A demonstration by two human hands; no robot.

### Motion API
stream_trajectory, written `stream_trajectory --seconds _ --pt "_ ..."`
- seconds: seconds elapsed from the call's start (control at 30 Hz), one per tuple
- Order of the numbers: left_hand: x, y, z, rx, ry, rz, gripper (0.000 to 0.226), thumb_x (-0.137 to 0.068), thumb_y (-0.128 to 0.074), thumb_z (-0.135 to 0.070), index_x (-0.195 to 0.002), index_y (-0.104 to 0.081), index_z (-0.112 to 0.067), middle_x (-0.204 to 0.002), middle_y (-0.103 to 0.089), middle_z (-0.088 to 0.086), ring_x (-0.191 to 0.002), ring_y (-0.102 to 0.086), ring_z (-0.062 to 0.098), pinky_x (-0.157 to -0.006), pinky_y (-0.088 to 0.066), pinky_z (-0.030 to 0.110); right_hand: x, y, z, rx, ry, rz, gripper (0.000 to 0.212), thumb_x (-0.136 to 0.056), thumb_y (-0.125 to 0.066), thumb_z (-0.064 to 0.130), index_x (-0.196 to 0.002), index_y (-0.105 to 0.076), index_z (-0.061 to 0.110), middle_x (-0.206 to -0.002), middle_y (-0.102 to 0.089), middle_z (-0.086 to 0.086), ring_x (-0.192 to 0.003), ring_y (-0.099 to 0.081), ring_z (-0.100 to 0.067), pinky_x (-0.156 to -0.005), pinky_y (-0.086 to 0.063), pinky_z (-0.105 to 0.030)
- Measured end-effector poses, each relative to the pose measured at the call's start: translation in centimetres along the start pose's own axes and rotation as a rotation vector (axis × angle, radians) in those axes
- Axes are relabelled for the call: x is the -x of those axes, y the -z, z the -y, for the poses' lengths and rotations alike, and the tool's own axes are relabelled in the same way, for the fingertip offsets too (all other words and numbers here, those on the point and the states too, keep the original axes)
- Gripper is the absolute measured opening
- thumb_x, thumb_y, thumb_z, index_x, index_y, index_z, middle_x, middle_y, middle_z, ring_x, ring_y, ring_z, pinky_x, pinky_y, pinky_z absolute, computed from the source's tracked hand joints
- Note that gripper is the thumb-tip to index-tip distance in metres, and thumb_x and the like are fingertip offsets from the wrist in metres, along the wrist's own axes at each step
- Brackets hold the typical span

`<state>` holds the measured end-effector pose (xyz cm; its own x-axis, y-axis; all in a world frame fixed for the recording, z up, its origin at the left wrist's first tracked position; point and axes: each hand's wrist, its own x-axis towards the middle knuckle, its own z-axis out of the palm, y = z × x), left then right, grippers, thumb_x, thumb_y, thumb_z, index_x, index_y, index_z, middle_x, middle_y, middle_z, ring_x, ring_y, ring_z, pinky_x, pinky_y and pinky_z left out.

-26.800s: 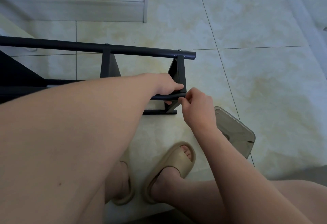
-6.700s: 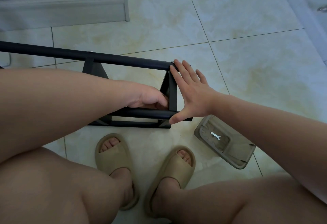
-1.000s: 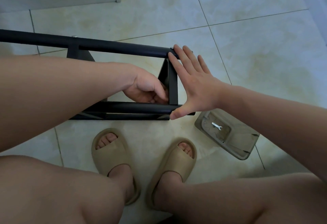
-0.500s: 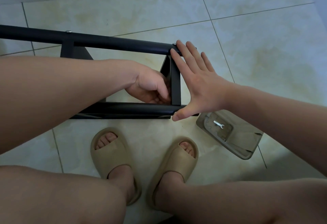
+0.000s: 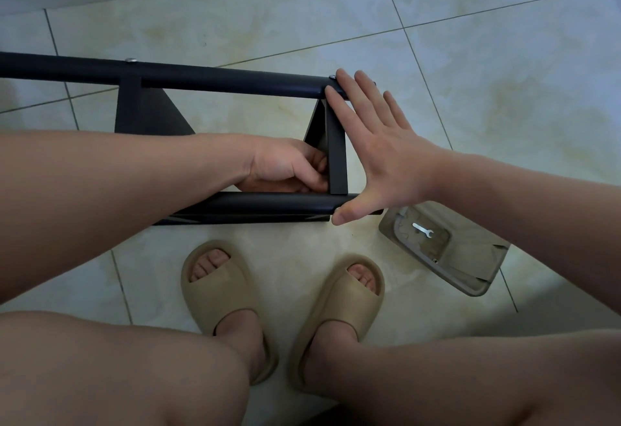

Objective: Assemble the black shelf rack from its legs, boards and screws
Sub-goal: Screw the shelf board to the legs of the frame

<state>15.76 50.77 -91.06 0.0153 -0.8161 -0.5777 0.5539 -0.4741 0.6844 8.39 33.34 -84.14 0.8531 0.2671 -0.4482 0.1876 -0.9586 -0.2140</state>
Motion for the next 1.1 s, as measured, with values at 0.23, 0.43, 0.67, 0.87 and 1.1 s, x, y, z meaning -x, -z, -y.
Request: stream_trajectory --seconds 0.23,0.43,0.67,0.87,1.1 --pt "0.4 -0.2 -0.2 -0.056 0.024 -0.086 0.035 -0.075 -0.063 -0.001 -0.108 -0.053 -0.002 -0.093 -0.053 0.020 -0.089 -0.053 0.032 -0.086 -0.044 0.037 0.0 0.0 0.0 0.007 -0.001 0.002 0.156 -0.047 -0.050 0.099 -0.159 0.021 0.016 -0.165 0.030 -0.003 -0.151 0.031 -0.025 -0.125 0.005 -0.056" --pt "0.4 -0.1 -0.7 -0.009 0.203 -0.115 0.029 -0.093 -0.052 -0.003 -0.121 -0.060 -0.001 -0.106 -0.059 0.023 -0.101 -0.057 0.035 -0.101 -0.044 0.047 0.1 0.3 0.2 0.003 -0.003 0.003 0.155 -0.048 -0.051 0.099 -0.159 0.021 0.018 -0.164 0.031 -0.002 -0.150 0.031 -0.023 -0.124 0.007 -0.056" --pt "0.3 -0.2 -2.0 -0.112 0.299 -0.146 0.025 -0.093 -0.059 -0.008 -0.080 -0.080 -0.015 -0.088 -0.075 0.007 -0.084 -0.069 0.020 -0.086 -0.051 0.032 0.2 0.4 0.4 0.014 -0.010 0.000 0.155 -0.050 -0.058 0.095 -0.159 0.021 0.018 -0.164 0.032 -0.002 -0.150 0.032 -0.023 -0.124 0.010 -0.053" --pt "-0.1 0.0 -2.9 -0.136 0.321 -0.162 0.021 -0.091 -0.062 -0.002 -0.080 -0.078 -0.011 -0.088 -0.076 0.008 -0.076 -0.073 0.016 -0.070 -0.059 0.023 0.1 0.3 0.2 0.023 -0.009 -0.005 0.155 -0.050 -0.058 0.095 -0.159 0.021 0.018 -0.164 0.032 -0.002 -0.150 0.032 -0.023 -0.124 0.011 -0.054" --pt "-0.3 -0.1 -3.2 -0.135 0.315 -0.164 0.023 -0.090 -0.060 0.004 -0.079 -0.076 -0.009 -0.086 -0.075 0.010 -0.074 -0.073 0.017 -0.071 -0.059 0.025 0.0 0.1 0.0 0.019 -0.003 -0.017 0.155 -0.050 -0.057 0.096 -0.158 0.021 0.019 -0.164 0.033 -0.001 -0.150 0.033 -0.022 -0.123 0.012 -0.053"
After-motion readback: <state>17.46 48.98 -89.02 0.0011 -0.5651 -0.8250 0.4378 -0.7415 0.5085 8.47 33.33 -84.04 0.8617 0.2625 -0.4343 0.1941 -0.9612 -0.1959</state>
